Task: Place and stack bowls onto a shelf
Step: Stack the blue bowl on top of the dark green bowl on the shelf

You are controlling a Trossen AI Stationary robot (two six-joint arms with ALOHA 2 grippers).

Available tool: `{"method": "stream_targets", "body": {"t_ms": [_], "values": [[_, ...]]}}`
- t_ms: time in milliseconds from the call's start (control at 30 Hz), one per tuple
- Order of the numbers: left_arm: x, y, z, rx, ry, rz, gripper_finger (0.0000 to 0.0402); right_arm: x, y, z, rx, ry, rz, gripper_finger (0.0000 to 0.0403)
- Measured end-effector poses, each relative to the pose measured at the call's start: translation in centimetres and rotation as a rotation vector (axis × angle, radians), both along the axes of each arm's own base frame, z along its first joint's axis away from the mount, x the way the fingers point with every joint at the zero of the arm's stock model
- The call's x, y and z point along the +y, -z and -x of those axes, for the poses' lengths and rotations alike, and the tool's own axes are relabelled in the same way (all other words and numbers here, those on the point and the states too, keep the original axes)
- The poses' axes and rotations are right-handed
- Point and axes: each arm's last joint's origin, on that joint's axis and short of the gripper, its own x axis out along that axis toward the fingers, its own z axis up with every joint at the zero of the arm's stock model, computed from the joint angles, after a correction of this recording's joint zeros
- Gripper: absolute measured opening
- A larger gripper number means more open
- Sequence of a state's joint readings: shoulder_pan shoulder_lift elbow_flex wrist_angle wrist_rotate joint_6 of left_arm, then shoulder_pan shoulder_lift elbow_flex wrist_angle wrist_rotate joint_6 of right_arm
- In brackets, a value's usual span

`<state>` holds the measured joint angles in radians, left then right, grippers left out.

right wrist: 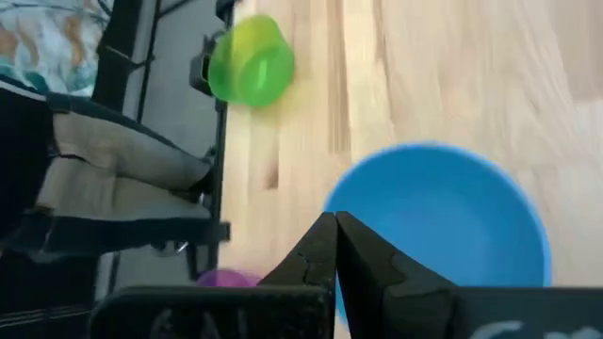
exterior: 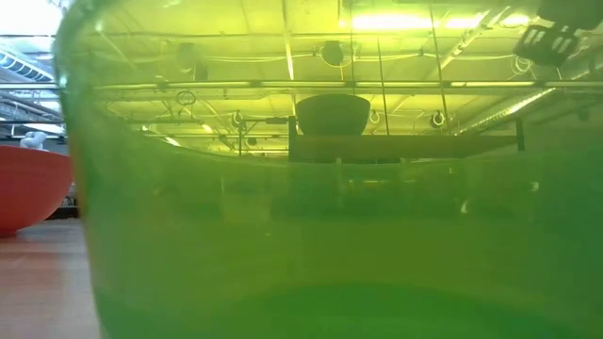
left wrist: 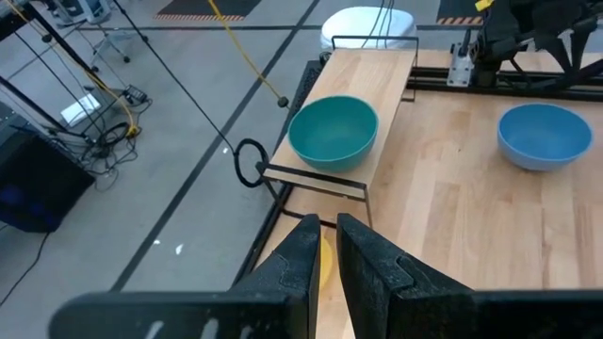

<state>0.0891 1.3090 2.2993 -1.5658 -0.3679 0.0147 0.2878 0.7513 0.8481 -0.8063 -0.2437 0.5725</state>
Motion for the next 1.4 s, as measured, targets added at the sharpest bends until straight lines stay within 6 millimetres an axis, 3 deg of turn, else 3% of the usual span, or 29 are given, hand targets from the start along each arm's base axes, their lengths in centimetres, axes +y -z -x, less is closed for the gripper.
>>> {"method": "stream_targets", "body": {"t_ms": [167, 367, 600, 1000, 1400], "values": [[0.0, 0.0, 0.0, -0.008, -0.010, 0.015, 0.0047, 0.1, 1.1, -0.8, -0.056, 0.035, 0.001, 0.0006], [0.0, 0.0, 0.0, -0.013, -0.016, 0.022, 0.0047, 0.3, 2.6, -1.1, -0.002, 0.025, 0.009, 0.0052], [0.0, 0.0, 0.0, -0.020, -0.024, 0.035, 0.0047, 1.6, 3.3, -2.0, 0.025, -0.144, -0.031, 0.0099], [0.0, 0.0, 0.0, -0.025, -0.030, 0.043, 0.0047, 5.7, 6.3, -3.2, 0.179, -0.388, 0.015, 0.0091], [0.1, 0.2, -0.8, -0.006, -0.030, 0.044, 0.0047, 6.3, 7.2, -3.2, 0.186, -0.365, 0.150, 0.0091]]}}
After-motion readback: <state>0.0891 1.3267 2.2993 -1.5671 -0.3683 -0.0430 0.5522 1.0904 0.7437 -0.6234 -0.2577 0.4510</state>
